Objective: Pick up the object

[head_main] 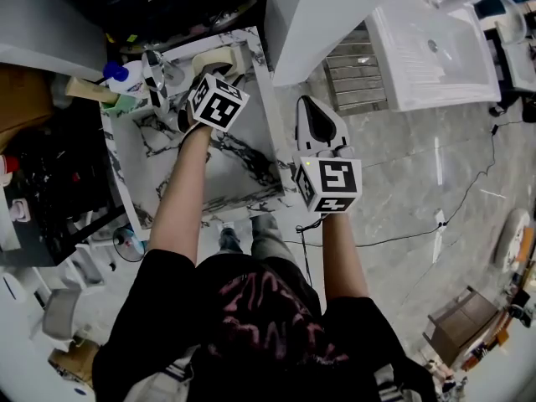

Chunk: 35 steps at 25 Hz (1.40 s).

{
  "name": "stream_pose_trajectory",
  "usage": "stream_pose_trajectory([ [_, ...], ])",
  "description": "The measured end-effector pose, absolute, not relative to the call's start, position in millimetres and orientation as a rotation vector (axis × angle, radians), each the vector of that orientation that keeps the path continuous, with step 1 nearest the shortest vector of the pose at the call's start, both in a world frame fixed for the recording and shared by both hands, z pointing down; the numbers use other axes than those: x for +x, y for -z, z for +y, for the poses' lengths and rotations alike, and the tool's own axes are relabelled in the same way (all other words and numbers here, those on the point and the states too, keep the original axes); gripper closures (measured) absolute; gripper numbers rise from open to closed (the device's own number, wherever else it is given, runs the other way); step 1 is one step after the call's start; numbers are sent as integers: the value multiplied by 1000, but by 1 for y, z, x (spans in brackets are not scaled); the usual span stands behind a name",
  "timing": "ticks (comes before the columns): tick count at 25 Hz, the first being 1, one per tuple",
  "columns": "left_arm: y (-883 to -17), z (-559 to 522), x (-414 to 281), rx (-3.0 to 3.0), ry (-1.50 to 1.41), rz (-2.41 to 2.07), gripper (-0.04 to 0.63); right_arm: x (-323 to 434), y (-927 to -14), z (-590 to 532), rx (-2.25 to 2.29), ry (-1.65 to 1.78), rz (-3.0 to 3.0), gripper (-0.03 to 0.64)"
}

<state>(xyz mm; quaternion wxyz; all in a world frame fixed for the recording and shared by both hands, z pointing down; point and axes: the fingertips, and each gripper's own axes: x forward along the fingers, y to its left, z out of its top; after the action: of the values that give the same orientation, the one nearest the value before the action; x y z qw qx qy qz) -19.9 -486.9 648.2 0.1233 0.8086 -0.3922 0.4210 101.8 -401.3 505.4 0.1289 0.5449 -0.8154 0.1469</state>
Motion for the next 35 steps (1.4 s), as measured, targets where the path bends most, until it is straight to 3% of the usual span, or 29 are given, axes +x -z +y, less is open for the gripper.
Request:
stream_pose_trajectory([
  [11, -662, -488, -21, 2333, -1253, -1078, 532, 109, -509, -400, 1591, -448, -2352, 601],
  [25, -657, -485, -19, 2335, -1235, -1055, 560, 114, -507, -400, 1592, -447, -2354, 601],
  [35, -611, -471, -14, 2407, -1018, -1191, 560, 110, -495, -394, 1600, -436, -2380, 601],
])
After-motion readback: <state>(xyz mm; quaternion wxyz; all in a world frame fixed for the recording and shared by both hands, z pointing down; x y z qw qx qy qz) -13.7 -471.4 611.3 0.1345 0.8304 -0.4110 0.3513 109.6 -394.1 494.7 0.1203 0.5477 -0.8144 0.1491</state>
